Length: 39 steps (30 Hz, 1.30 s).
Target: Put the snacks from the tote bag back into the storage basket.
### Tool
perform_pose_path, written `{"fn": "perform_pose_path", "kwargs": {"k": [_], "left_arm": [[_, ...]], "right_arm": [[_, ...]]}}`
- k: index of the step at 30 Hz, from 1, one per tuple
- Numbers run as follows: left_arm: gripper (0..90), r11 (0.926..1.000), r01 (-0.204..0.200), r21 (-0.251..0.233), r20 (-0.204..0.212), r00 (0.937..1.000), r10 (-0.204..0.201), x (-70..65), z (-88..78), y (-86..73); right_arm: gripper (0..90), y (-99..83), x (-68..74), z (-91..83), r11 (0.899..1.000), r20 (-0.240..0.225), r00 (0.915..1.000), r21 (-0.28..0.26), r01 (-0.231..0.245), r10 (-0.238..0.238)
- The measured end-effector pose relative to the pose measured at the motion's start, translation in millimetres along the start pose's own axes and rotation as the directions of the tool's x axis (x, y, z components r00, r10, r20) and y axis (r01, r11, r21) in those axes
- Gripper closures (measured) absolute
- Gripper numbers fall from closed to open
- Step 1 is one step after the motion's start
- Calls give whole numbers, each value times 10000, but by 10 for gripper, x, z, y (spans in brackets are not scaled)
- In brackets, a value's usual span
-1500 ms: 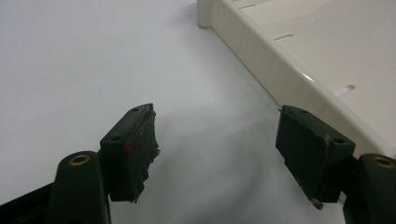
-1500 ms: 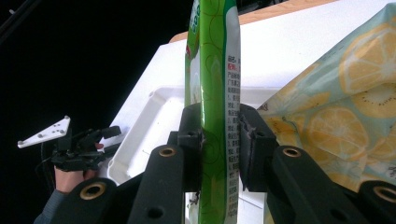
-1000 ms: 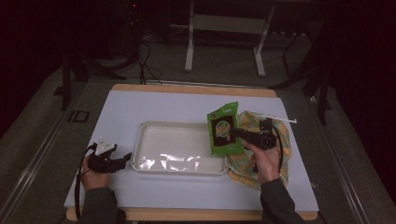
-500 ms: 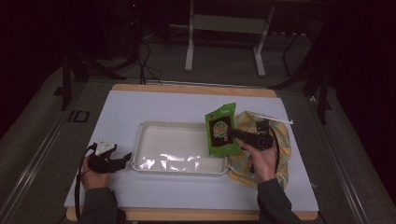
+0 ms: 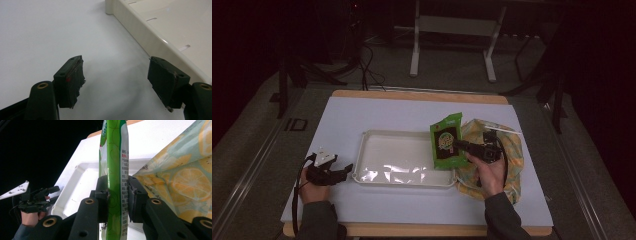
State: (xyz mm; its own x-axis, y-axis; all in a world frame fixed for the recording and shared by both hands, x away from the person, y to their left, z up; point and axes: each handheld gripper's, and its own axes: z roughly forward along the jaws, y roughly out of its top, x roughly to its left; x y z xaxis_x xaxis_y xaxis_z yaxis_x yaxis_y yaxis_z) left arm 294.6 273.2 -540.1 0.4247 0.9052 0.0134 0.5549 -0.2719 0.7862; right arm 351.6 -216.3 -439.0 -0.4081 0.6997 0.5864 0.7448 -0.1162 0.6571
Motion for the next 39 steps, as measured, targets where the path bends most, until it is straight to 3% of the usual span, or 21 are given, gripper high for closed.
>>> {"fn": "perform_pose_path", "kwargs": {"k": [39], "left_arm": [[295, 10000, -32, 47, -21, 10000, 32, -4, 3, 2]], "right_arm": [[731, -262, 50, 236, 9961, 802, 9951, 709, 524, -580]]}}
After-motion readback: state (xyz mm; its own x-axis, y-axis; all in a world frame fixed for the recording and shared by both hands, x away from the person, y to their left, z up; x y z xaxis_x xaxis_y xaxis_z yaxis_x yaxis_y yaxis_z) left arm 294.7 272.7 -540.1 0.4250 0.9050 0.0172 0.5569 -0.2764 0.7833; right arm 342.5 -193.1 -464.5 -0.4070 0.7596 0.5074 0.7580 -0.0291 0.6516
